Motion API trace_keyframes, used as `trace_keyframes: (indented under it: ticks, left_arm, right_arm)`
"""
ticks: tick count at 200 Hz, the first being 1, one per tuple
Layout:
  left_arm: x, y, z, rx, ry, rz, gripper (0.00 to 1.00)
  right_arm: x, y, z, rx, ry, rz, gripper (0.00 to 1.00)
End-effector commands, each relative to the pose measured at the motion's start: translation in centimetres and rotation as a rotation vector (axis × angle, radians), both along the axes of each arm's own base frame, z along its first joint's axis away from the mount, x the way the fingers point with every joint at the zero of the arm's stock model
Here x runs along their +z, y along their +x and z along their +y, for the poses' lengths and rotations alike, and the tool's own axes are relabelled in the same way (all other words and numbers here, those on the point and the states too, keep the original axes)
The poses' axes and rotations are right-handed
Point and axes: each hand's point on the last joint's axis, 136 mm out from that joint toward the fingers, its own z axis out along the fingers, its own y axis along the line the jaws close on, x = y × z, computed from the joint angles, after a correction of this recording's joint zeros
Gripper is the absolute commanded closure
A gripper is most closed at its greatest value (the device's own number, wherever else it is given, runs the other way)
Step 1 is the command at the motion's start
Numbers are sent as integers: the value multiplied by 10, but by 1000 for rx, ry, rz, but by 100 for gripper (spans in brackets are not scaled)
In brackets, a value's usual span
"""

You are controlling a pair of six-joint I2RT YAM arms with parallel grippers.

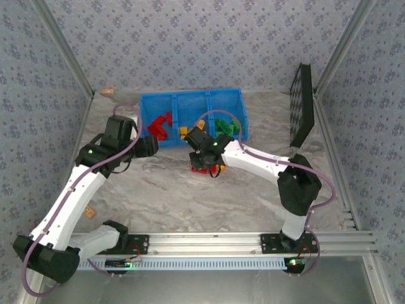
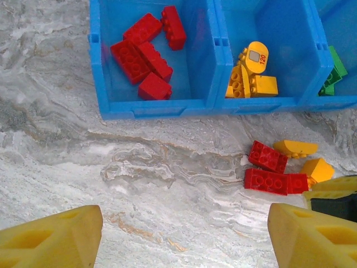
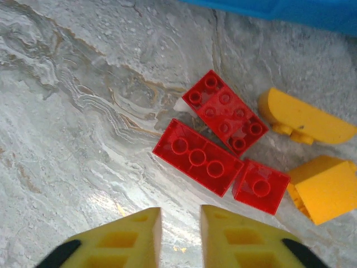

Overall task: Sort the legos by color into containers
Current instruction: Pick up the lego from the center of the table.

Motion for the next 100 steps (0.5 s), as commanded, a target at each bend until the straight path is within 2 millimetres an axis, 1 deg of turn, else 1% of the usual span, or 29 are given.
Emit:
trace_keyframes:
  ticks: [1,18,35,61,82,100]
  left_arm:
    - [-12,-9,-5,-22,-33,51,22]
    - [-19,-11,-7,-26,-43,74,22]
    - [-22,-12,-8,-29,-49,83,22]
    - [-27,-14,-10,-36,-48,107,22]
    - [-33,-16,-13,-45,-56,135,22]
    - [-36,-16,-14,-46,-56,150,22]
  right_arm:
    - [0,-1,-17,-14,-56,19,66]
    - [-11,2,-28,-30,-71,36,59]
    - [-21,6,-40,-37,-94,41,56]
    - [-32,16,-64,-53,-138,37,48]
    - [-38,25,-85,-92,-150,48,39]
    - [-39,34,-98,-138,-135,50,35]
